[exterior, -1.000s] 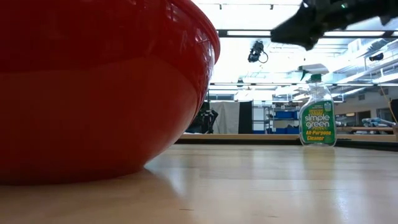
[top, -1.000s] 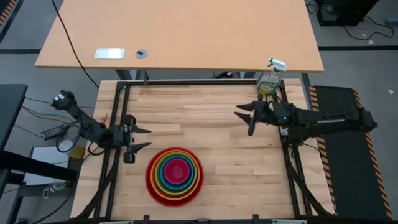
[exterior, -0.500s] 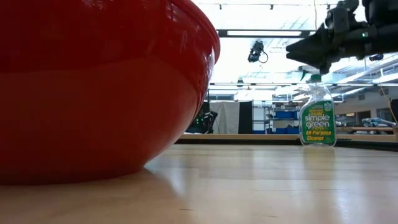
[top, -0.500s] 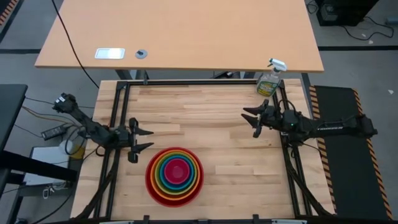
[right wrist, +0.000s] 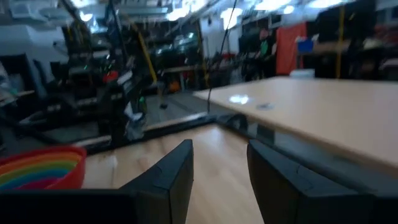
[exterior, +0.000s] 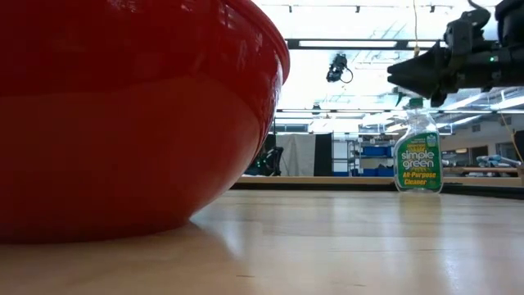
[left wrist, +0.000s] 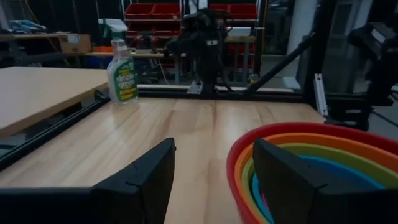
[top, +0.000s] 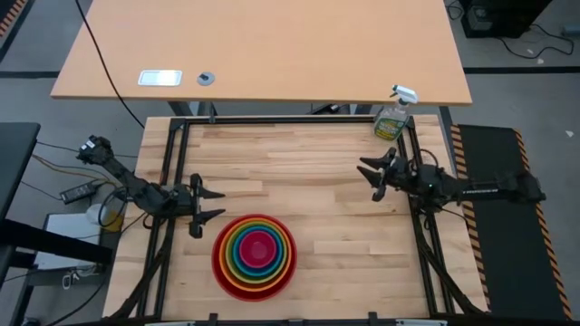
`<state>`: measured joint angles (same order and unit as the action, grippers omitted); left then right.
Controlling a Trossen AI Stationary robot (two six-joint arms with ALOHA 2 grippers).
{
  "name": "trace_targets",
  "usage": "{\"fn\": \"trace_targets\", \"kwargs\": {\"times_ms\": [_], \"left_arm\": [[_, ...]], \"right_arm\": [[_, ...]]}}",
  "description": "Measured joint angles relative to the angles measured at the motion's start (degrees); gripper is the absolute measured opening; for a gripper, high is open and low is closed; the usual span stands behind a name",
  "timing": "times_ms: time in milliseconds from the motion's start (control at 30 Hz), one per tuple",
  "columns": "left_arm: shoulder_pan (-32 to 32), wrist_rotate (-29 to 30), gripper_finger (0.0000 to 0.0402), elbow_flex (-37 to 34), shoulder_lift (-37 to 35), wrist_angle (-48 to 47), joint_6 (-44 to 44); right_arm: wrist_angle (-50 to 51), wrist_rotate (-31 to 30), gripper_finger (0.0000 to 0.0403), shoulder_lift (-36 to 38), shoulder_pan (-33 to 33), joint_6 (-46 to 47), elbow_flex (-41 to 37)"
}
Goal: Nest bowls inside each other
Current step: Return to Home Position
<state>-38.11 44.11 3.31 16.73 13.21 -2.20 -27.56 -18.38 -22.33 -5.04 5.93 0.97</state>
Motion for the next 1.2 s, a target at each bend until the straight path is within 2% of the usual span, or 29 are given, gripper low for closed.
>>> {"fn": "trace_targets", "kwargs": {"times_ms": [133, 400, 633, 800, 933, 1067, 1200], "left_arm": [[0.0, 1.81, 0.0219, 0.0, -0.61, -0.22, 0.77], [-2.38, 2.66, 0.0219, 0.0, -5.32, -5.02, 1.16], [-5.28, 4.36, 0.0219, 0.0, -10.2, -9.26, 0.62], [-6.49, 4.03, 0.0219, 0.0, -11.32, -9.89, 2.62], [-6.9, -0.05, 0.0219, 0.0, -11.28, -11.38, 2.75], [-6.89, -9.39, 0.0219, 0.0, -11.26, -11.28, 4.6], [-5.74, -9.4, 0.0216, 0.0, -11.26, -11.1, 8.29]], "right_arm": [[5.99, -2.45, 0.0158, 7.96, 0.0, -1.5, 0.02], [21.33, -3.16, 0.0158, 22.31, 0.0, -0.09, 0.02], [21.04, -5.66, 0.0158, 22.06, 0.02, -1.64, 0.52], [16.7, -13.91, 0.0158, 22.02, 0.01, -3.02, 0.52], [13.8, -16.57, 0.0158, 22.02, 0.0, -3.25, 0.52], [12.97, -16.3, 0.0158, 22.02, 0.0, -3.14, 0.52], [13.02, -16.23, 0.0158, 21.99, 0.0, -3.14, 0.52]]}}
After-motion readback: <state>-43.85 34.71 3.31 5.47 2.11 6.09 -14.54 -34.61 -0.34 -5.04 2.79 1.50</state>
